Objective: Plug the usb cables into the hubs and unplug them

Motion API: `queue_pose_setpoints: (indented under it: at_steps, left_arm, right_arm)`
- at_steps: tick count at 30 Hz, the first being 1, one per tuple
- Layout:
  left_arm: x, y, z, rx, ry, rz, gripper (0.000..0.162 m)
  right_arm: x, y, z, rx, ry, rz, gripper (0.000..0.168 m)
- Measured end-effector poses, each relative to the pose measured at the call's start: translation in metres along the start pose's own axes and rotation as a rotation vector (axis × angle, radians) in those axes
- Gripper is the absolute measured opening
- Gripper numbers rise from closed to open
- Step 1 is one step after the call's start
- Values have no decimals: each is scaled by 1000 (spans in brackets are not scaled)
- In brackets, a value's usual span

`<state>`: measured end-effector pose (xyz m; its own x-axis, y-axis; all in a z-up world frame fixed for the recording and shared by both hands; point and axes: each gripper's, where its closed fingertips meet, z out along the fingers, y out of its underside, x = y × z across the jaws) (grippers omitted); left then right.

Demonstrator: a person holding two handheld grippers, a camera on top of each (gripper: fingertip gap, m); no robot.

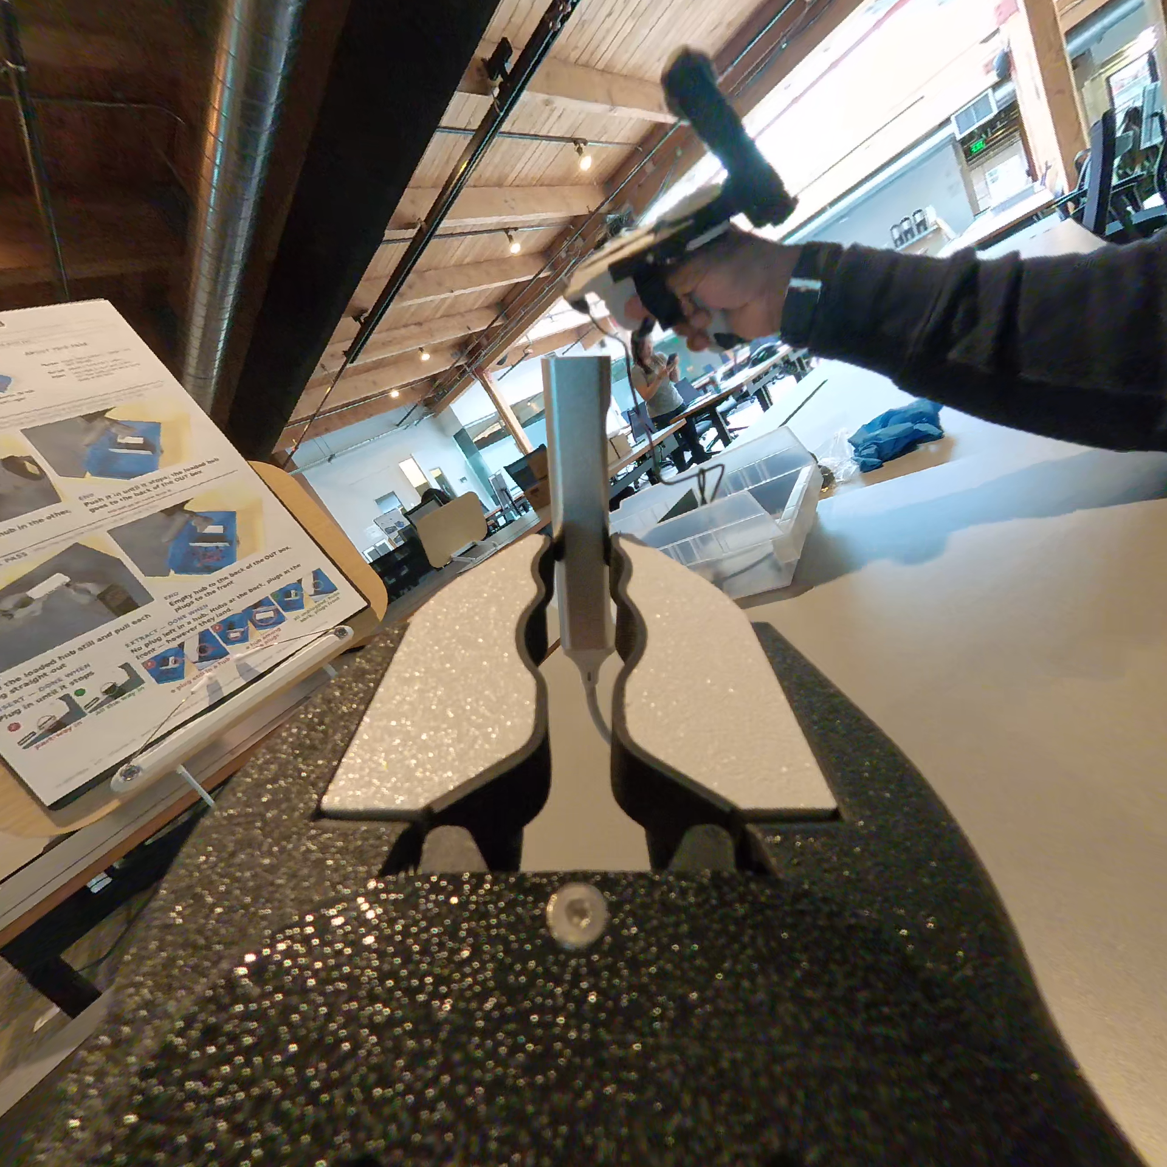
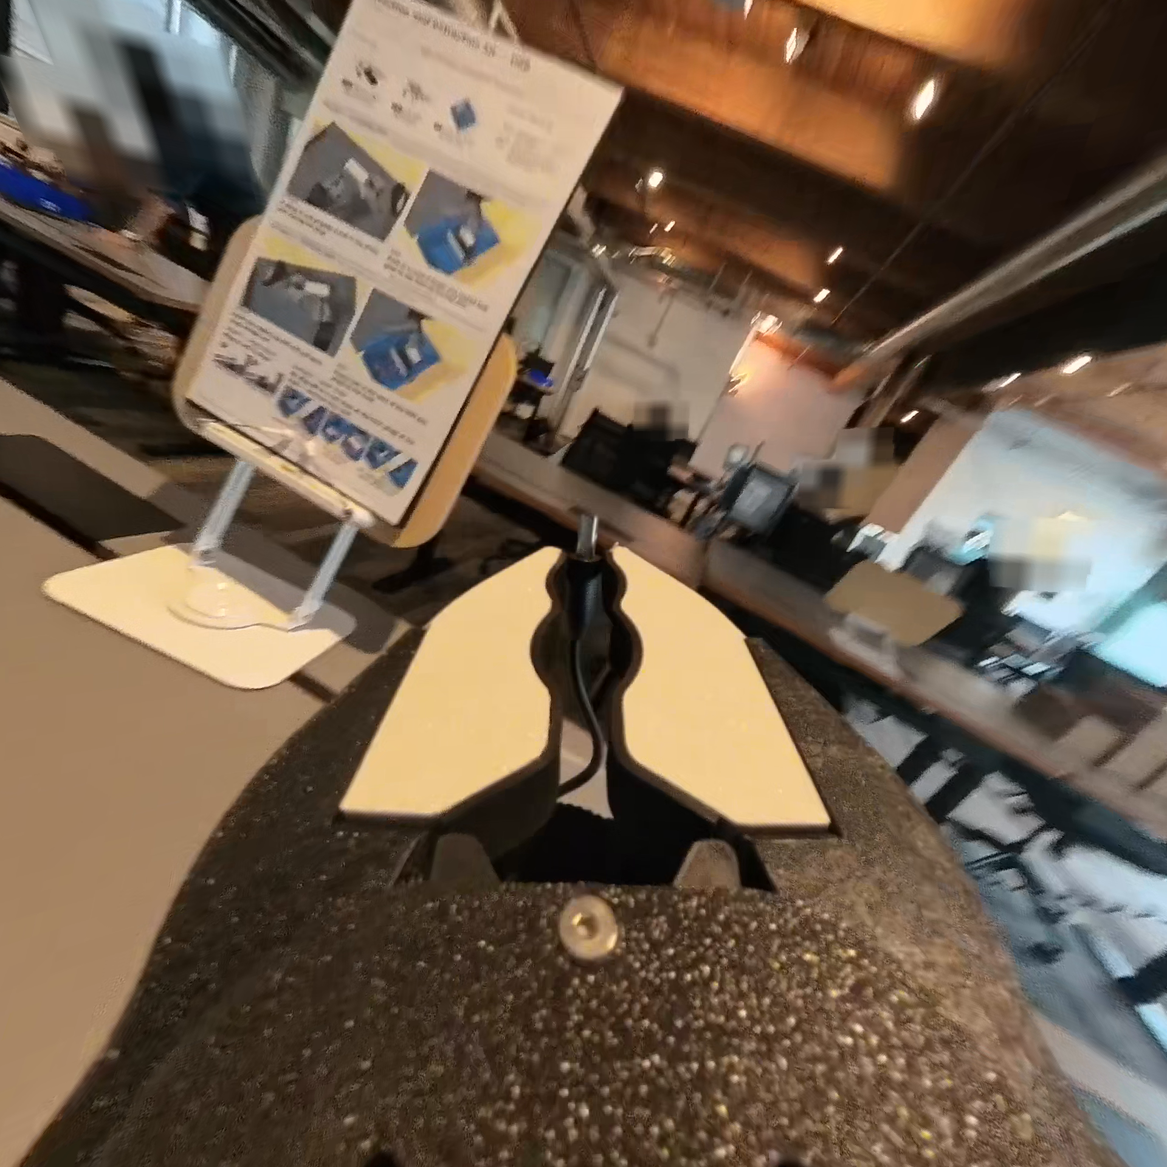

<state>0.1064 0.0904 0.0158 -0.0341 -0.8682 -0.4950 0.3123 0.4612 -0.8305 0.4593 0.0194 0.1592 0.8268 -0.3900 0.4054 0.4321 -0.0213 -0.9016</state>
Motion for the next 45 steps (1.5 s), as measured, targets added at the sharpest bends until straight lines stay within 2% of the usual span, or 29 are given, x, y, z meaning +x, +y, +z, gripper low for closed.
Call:
queue_pose_setpoints:
  at_steps: [6,11,22,45]
  left_arm:
    - [1,1,1,-3,0,1,16]
    - [0,1,0,-3,-4,1,16]
    - [0,1,1,-4,-2,0,16]
    - [3,8,3,-21,6,-6,16]
  right_arm:
    - [10,-52,-32,56,245,-363,10]
    - [18,-76,-52,58,395,-498,10]
    - [63,-117,-116,163,721,-519,10]
    - [117,-153,-238,296,1095,-427,9]
